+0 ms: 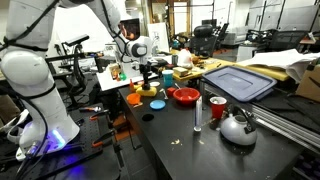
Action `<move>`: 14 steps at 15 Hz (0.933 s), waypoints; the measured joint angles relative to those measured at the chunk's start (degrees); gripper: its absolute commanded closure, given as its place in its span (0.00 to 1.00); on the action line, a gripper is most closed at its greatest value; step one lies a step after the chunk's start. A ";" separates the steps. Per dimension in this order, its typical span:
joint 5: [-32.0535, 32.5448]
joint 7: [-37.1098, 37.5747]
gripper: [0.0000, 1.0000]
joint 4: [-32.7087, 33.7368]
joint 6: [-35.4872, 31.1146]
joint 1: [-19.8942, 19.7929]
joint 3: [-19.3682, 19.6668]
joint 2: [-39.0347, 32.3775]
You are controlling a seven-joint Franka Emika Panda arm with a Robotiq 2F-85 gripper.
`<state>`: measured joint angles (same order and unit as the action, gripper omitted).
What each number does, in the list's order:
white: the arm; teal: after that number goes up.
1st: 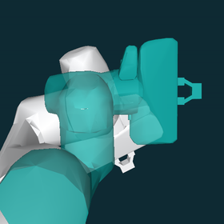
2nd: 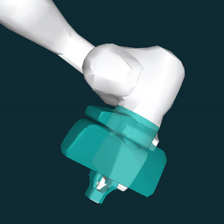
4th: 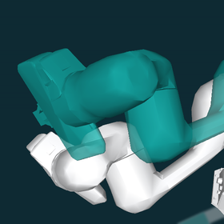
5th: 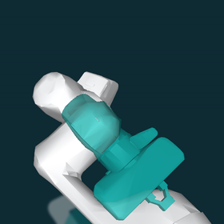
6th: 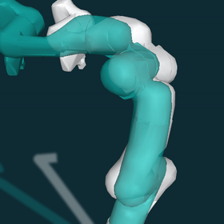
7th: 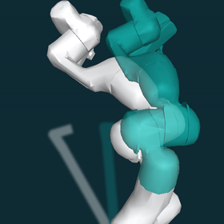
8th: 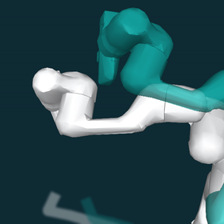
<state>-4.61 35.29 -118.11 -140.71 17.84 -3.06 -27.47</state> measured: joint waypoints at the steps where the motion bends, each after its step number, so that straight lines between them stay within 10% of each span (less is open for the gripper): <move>1: 0.18 0.00 0.48 0.00 -0.04 0.04 0.02 0.00; 14: 3.22 0.84 0.48 -7.22 2.10 -0.76 1.07 11.97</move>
<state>-1.38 36.13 -125.34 -138.61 17.09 -1.99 -15.50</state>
